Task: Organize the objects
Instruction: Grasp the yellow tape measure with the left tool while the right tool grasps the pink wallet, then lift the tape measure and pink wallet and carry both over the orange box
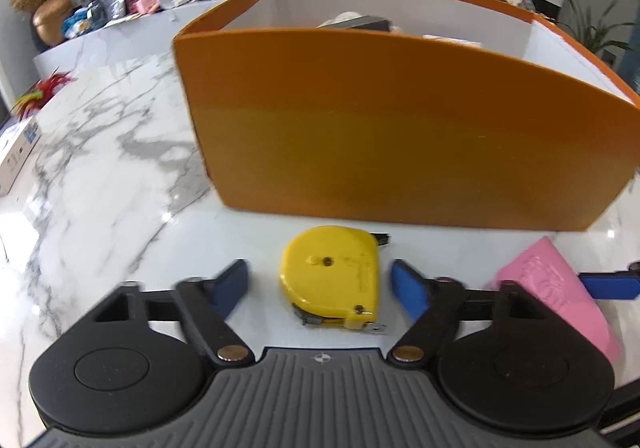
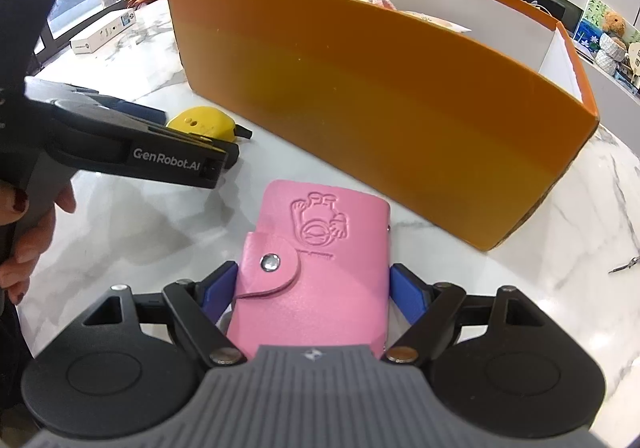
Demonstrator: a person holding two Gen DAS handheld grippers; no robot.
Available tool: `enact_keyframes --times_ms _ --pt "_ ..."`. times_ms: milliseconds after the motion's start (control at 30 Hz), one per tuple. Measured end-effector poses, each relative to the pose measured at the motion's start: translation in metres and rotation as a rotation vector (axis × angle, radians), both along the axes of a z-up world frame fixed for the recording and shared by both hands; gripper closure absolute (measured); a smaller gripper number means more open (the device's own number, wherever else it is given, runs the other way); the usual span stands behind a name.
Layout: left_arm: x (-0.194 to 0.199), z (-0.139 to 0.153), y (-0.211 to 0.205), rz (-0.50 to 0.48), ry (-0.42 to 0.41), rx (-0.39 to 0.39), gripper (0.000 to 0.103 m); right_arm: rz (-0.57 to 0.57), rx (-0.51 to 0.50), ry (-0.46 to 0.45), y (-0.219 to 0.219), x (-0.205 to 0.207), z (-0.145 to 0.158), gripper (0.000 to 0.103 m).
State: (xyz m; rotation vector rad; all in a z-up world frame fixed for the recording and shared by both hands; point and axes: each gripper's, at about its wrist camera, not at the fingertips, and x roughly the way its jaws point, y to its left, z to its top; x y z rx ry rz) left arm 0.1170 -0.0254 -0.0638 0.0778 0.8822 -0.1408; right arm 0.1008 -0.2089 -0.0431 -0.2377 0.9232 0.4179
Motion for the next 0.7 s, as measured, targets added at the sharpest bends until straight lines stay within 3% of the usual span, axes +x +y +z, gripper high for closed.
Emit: enact_keyframes --times_ms 67,167,700 --pt "-0.002 0.001 -0.004 -0.019 -0.005 0.002 0.037 0.000 0.000 0.000 0.000 0.000 0.000 0.021" --pt "-0.003 0.001 -0.007 -0.031 -0.008 0.005 0.045 0.000 0.000 0.000 0.000 0.000 0.000 0.021" --pt "-0.007 0.011 -0.012 -0.066 0.016 0.033 0.046 -0.019 0.001 -0.004 -0.005 -0.003 0.007 0.023"
